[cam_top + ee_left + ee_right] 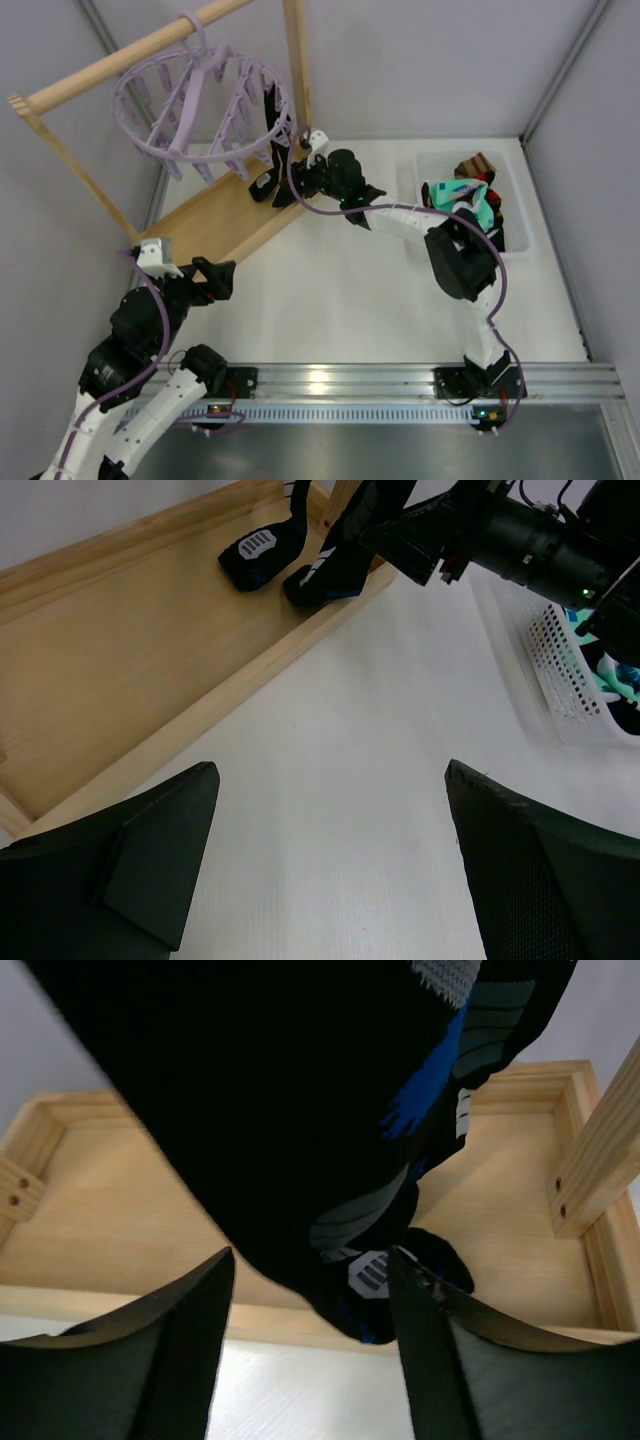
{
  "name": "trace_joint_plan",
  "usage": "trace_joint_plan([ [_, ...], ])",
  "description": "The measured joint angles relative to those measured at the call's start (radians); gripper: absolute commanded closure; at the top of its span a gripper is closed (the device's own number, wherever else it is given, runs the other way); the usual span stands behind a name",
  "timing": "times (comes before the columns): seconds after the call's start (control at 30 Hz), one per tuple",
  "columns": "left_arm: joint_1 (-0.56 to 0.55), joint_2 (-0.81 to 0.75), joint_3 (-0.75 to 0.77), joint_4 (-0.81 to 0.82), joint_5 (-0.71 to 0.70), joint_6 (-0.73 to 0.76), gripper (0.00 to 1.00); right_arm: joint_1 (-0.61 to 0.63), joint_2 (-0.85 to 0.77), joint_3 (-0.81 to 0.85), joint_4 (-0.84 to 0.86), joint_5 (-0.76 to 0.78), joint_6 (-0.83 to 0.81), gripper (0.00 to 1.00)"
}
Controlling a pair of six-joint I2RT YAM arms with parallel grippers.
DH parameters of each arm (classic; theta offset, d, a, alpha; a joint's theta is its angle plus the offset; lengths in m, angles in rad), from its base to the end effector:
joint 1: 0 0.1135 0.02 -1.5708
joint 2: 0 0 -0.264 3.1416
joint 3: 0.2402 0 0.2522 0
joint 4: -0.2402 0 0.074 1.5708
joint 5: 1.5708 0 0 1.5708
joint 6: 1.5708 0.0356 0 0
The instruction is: Remove the socks clipped to the hanger
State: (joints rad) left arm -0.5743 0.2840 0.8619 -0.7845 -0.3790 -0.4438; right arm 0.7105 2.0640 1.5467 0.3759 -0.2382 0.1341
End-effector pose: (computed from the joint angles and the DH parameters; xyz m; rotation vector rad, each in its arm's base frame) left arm 0.0439 -0.0127 0.3496 -0.1587 1.7729 -0.4015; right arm 0.3698 0.3293 0.2617 -0.6793 1.6448 0.8227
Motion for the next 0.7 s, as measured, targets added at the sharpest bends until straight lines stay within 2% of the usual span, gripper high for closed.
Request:
trace_joint_plan([
  [0.03,0.0,0.0,0.0,0.0,0.0,0.0,0.02,0.0,0.026,0.026,0.002,0.008,-0.003,0.53],
  [0.13,0.0,0.0,0.0,0.0,0.0,0.0,0.02,0.002,0.089,0.085,0.006,0.025,-0.01,0.67],
  [0.23,0.0,0.0,0.0,0.0,0.0,0.0,0.02,0.007,0.131,0.112,0.017,0.044,-0.011,0.69],
  [0.3,0.0,0.0,0.0,0.0,0.0,0.0,0.02,0.012,0.149,0.125,0.021,0.058,-0.012,0.75],
  [0.33,0.0,0.0,0.0,0.0,0.0,0.0,0.02,0.016,0.154,0.127,0.028,0.063,-0.013,0.88],
  [0.4,0.0,0.0,0.0,0.0,0.0,0.0,0.02,0.024,0.156,0.127,0.032,0.079,-0.02,0.99],
  [0.57,0.0,0.0,0.0,0.0,0.0,0.0,0.02,0.042,0.136,0.073,0.132,0.131,-0.026,1.0],
  [0.7,0.0,0.014,0.021,-0.001,0.031,-0.003,0.02,0.069,0.019,-0.111,0.206,0.196,-0.056,1.0],
])
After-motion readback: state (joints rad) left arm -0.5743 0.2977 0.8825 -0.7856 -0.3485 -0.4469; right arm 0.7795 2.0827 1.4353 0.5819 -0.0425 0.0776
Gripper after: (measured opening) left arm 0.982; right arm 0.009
